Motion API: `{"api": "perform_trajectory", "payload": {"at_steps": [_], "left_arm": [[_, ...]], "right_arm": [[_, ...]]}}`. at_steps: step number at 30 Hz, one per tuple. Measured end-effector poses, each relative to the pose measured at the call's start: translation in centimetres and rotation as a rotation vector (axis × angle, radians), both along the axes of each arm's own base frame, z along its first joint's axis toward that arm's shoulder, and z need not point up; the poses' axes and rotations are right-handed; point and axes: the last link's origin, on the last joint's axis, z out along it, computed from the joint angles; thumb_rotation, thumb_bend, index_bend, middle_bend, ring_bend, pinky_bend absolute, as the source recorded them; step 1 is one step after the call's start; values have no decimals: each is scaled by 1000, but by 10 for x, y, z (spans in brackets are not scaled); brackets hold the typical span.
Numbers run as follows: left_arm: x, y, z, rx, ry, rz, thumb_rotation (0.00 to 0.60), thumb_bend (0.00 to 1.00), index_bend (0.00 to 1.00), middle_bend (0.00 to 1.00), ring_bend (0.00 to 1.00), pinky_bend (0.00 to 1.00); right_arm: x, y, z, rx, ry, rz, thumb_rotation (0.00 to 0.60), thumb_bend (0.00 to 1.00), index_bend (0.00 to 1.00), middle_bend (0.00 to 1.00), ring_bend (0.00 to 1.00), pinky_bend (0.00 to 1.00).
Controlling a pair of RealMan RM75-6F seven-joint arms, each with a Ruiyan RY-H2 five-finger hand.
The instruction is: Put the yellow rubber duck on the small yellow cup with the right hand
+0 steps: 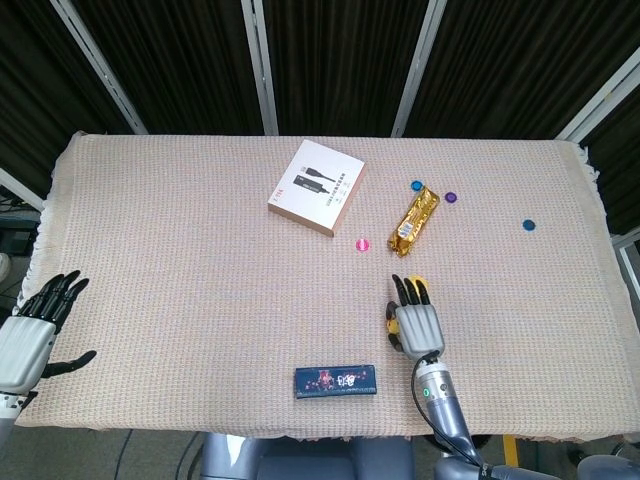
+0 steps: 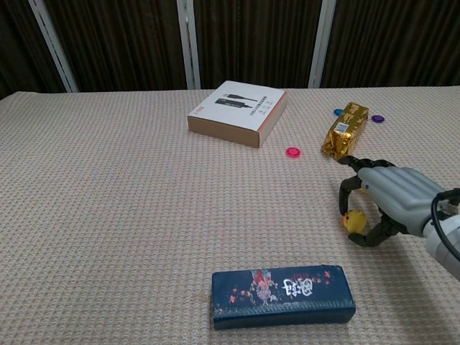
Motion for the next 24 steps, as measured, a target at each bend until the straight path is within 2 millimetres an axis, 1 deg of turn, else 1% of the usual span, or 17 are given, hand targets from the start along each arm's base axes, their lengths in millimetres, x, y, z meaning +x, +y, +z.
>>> {"api": "perform_trajectory", "payload": {"at_steps": [6,12,24], "left_arm": [[0,0,0,-1,-1,0,600,0,0,0,0,208],[1,0,-1,-3,1,-4,600,0,0,0,0,208],[0,-1,0,1,-6,-4,600,0,0,0,0,208]], "right_arm": [[0,-4,5,-14,3,8,600,227,506,0,0,0],[5,-14,14,-37,6,28,600,227,506,0,0,0],[30,-51,33,-89,29,110,600,227,506,0,0,0]]}}
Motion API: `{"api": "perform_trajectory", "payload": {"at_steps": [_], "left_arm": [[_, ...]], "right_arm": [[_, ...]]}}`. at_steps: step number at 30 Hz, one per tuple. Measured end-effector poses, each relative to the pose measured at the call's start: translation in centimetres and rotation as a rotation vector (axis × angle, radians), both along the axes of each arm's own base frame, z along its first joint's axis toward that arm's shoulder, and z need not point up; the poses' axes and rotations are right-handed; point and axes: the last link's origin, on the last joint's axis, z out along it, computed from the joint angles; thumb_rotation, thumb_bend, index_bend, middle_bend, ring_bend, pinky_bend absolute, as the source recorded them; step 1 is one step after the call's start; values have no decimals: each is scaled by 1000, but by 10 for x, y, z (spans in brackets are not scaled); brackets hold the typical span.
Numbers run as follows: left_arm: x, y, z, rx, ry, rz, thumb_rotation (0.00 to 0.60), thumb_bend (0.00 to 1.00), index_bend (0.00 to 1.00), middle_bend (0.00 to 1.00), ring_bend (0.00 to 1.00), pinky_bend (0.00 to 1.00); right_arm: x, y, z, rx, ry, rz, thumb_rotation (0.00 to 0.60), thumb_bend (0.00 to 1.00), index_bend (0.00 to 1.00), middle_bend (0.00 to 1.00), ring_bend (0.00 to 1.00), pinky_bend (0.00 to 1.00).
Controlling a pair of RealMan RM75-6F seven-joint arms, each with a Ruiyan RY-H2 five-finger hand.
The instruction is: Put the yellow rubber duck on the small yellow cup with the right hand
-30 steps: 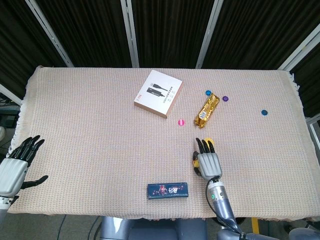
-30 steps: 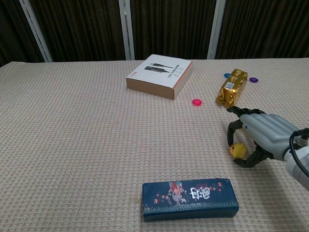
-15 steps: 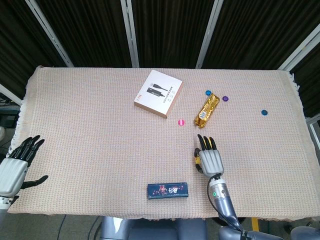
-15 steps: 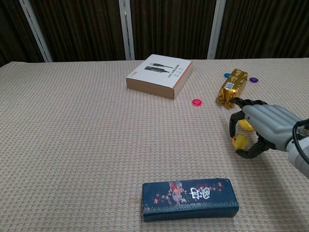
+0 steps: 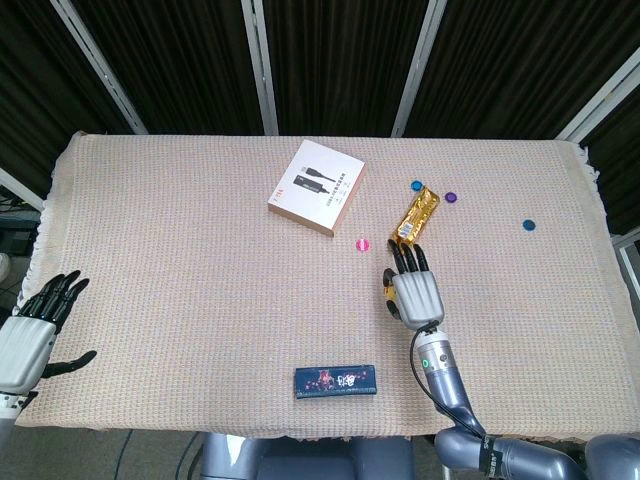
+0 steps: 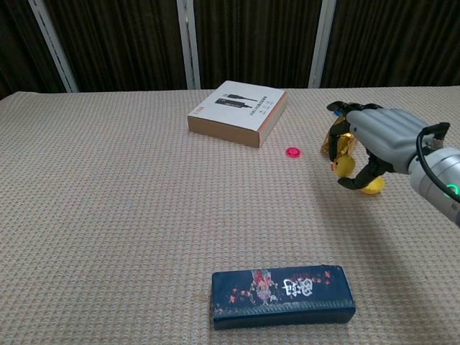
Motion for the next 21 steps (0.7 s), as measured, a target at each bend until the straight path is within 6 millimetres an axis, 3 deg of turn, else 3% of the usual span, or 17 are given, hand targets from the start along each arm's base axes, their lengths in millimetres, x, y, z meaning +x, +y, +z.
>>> {"api": "perform_trajectory", "payload": {"at_steps": [21], "left_arm": [[1,-2,0,-2,-8,11,600,0,0,0,0,208]], "right_arm": [[-11,-30,-1,7,-24,-30,600,227,508,0,0,0]]}}
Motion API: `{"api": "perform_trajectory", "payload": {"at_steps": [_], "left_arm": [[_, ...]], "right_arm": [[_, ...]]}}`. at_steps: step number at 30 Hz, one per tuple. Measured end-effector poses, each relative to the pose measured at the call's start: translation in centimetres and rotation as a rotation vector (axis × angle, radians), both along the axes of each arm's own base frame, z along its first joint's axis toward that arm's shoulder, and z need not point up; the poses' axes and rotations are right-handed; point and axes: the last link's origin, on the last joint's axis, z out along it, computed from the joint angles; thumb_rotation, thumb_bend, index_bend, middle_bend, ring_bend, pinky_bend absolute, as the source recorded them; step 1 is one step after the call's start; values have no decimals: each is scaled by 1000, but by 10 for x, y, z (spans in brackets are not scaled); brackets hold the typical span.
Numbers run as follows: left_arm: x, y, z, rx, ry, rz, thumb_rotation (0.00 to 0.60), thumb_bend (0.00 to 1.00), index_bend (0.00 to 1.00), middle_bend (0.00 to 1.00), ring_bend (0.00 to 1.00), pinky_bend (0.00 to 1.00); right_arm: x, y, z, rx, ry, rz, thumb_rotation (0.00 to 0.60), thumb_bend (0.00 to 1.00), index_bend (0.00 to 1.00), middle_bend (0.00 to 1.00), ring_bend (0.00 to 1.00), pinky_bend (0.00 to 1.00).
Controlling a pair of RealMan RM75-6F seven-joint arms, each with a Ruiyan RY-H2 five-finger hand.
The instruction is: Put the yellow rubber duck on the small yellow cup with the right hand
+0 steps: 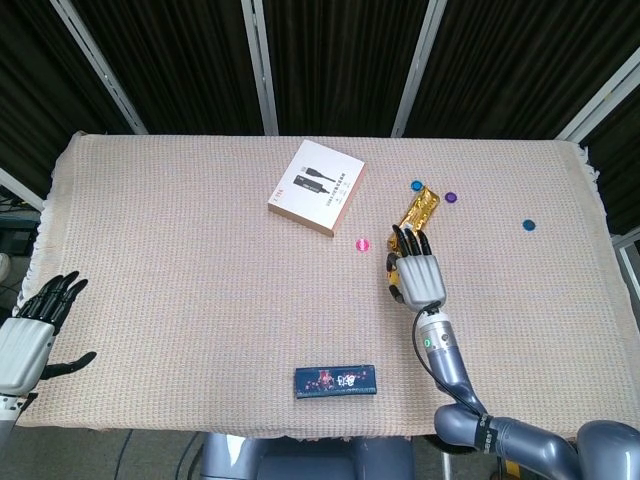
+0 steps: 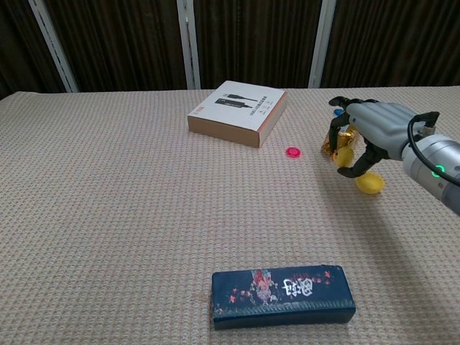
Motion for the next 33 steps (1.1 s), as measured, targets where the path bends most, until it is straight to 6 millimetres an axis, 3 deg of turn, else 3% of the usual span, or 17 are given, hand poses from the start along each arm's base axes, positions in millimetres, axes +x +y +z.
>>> {"api": "perform_trajectory", "payload": {"at_steps": [10,20,33], "left_arm": [[-1,0,0,0,2,16,600,0,0,0,0,209],[-1,0,0,-2,5,20,600,0,0,0,0,208],[2,2,-1,-1,9,10,600,0,0,0,0,208]], "right_arm": [[-16,-5,0,5,3,-22,600,227,508,0,0,0],[-31,2,-3,17,-3,-51,600,227,508,0,0,0],[-33,12,-10,31,-3,-57,600,227,508,0,0,0]]}}
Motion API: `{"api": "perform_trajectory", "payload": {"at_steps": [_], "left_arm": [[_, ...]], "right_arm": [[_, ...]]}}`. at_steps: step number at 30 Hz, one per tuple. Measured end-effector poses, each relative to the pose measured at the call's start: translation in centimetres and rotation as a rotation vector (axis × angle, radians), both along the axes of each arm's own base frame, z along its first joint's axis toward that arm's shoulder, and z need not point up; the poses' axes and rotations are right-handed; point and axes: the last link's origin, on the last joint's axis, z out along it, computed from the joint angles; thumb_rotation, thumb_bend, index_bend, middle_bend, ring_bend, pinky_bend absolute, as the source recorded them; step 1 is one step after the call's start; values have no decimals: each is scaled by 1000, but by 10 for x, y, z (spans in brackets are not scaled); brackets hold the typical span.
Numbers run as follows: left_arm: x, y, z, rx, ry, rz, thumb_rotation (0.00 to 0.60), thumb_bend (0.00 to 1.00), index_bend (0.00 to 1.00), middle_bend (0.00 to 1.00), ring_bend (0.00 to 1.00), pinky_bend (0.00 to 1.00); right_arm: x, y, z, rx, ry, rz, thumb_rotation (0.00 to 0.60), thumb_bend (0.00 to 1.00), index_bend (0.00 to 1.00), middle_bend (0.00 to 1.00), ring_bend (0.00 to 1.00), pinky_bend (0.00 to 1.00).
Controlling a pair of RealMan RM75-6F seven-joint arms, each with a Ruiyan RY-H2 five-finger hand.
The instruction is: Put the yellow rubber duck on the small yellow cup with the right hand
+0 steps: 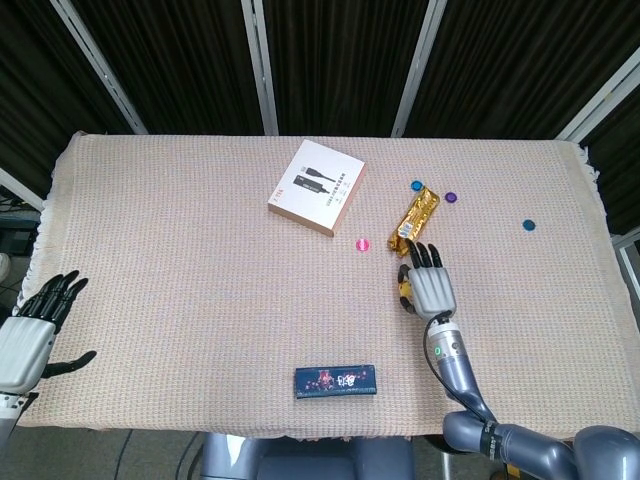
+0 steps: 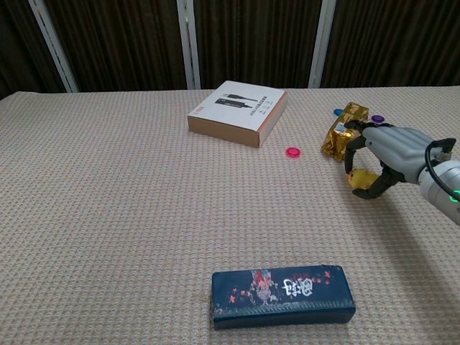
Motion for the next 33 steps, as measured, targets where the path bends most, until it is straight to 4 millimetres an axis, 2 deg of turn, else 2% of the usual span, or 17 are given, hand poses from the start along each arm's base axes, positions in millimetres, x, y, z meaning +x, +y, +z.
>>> {"api": "perform_trajectory", "payload": {"at_steps": [33], "left_arm": [[2,0,-1,-8,2,-2,600,0,0,0,0,208]], "right_arm": [[-21,-8,7,-9,21,-35,600,227,507,0,0,0]]}}
